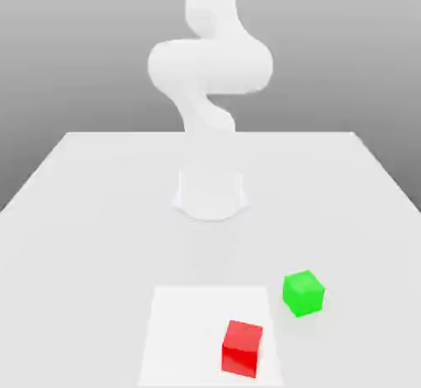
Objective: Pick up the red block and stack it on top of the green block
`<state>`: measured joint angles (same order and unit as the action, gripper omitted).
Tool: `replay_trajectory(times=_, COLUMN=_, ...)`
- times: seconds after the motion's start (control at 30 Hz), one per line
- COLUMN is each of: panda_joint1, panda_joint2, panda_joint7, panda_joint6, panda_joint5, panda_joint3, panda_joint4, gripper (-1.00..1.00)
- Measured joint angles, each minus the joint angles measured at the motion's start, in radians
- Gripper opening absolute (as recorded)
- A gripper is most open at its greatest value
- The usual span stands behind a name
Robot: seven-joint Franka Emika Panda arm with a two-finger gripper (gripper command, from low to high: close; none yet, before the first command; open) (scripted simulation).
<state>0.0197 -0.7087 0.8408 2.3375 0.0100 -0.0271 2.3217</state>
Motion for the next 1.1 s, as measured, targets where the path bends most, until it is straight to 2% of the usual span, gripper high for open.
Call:
replay_trajectory(times=0.53, panda_joint1=0.063, panda_joint2=0.587, panda_joint7=0.275, panda_joint6=0.24, panda_joint5=0.083, panda_joint3=-0.112, panda_joint4=0.139, gripper=0.0)
replay_trajectory(times=0.8, panda_joint1=0.044, panda_joint2=0.872, panda_joint7=0.364, panda_joint6=0.367, panda_joint5=0.063, panda_joint3=-0.123, panda_joint4=0.203, gripper=0.0)
replay_trajectory(times=0.93, panda_joint1=0.024, panda_joint2=1.016, panda_joint7=0.403, panda_joint6=0.478, panda_joint5=0.105, panda_joint3=-0.096, panda_joint4=0.189, gripper=0.0)
replay_trajectory(times=0.97, panda_joint1=0.014, panda_joint2=1.052, panda_joint7=0.412, panda_joint6=0.508, panda_joint5=0.117, panda_joint3=-0.084, panda_joint4=0.184, gripper=-1.0)
replay_trajectory(times=1.1, panda_joint1=0.014, panda_joint2=1.052, panda_joint7=0.413, panda_joint6=0.509, panda_joint5=0.118, panda_joint3=-0.084, panda_joint4=0.184, gripper=-1.0)
